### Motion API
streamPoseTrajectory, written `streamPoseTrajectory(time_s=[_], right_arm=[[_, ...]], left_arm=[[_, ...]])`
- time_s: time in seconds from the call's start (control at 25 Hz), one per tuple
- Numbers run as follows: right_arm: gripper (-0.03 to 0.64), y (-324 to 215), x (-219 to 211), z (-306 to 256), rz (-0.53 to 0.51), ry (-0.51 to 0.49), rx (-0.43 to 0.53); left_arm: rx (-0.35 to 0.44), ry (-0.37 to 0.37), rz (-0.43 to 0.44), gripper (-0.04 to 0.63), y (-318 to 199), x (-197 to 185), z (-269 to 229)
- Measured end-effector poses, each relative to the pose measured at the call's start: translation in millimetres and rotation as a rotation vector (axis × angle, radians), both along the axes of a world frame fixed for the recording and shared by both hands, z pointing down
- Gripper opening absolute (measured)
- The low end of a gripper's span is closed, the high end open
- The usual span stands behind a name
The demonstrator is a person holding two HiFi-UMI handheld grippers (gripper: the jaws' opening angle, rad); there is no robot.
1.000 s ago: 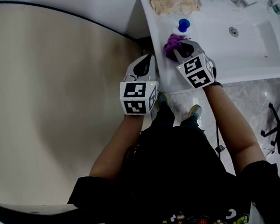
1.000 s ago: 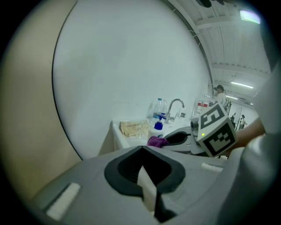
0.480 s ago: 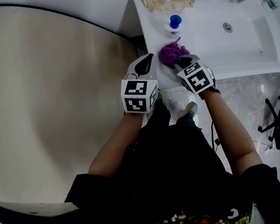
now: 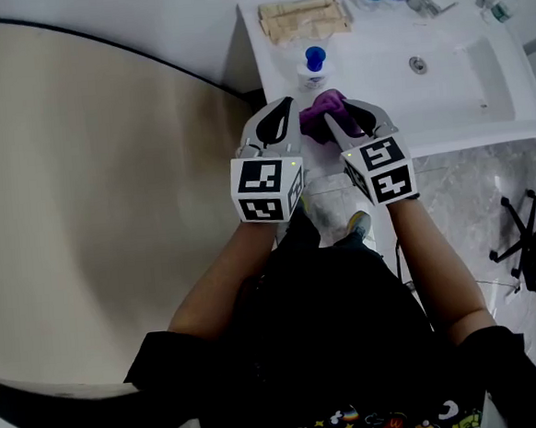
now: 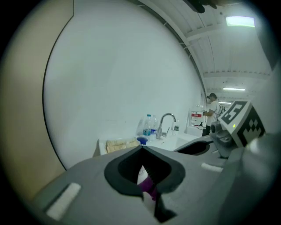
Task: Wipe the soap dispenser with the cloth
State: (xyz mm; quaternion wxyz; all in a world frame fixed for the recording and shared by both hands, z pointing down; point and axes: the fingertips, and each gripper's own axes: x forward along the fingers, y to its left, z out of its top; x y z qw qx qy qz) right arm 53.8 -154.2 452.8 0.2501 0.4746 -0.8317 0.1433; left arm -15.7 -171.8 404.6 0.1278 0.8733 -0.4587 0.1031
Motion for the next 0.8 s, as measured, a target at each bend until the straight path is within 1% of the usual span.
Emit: streamPoseTrajectory(time_s=[0.08, 0.12, 0.2, 0.24, 0.32, 0.4, 0.48, 0.56, 0.64, 0.72, 0.76, 0.8], right_arm=[[0.138, -2, 8, -37, 0.033, -0.059, 0.067], [0.138, -3, 11, -49, 0.039, -0.081, 0.083], [0.124, -4, 11, -51, 0.027, -0.082, 0.076], [0.121, -4, 10, -40, 0.011, -0.062, 0.054], [0.129, -2, 2, -1, -0.034, -0.024, -0.025], [0.18, -2, -6, 37, -0.063, -0.012, -0.104], [0.222, -3, -10, 48, -0.063, -0.015, -0.115], [0.207, -4, -10, 28, -0.045, -0.035, -0.059], [0.136, -4, -4, -10, 0.009, -0.065, 0.056], [0.044, -3, 6, -54, 0.085, -0.106, 0.188], [0.023, -2, 11, -74, 0.115, -0.128, 0.242], [0.023, -1, 14, -91, 0.137, -0.148, 0.287]], left_arm=[[0.032, 0.001, 0.002, 0.0, -1, 7, -18], [0.044, -0.003, 0.0, 0.002, 0, 9, -24], [0.055, -0.009, -0.008, 0.002, 1, 11, -29], [0.051, -0.011, -0.014, 0.002, 2, 11, -28], [0.029, -0.019, -0.026, 0.002, 6, 10, -23], [0.007, -0.031, -0.036, 0.002, 9, 7, -14], [-0.008, -0.037, -0.045, 0.0, 12, 4, -9], [-0.009, -0.037, -0.053, 0.002, 13, -1, -8], [0.002, -0.029, -0.065, 0.002, 12, -6, -12], [0.026, -0.017, -0.082, 0.002, 9, -9, -23], [0.045, -0.013, -0.091, 0.002, 8, -9, -30], [0.068, -0.01, -0.098, 0.002, 6, -8, -37]])
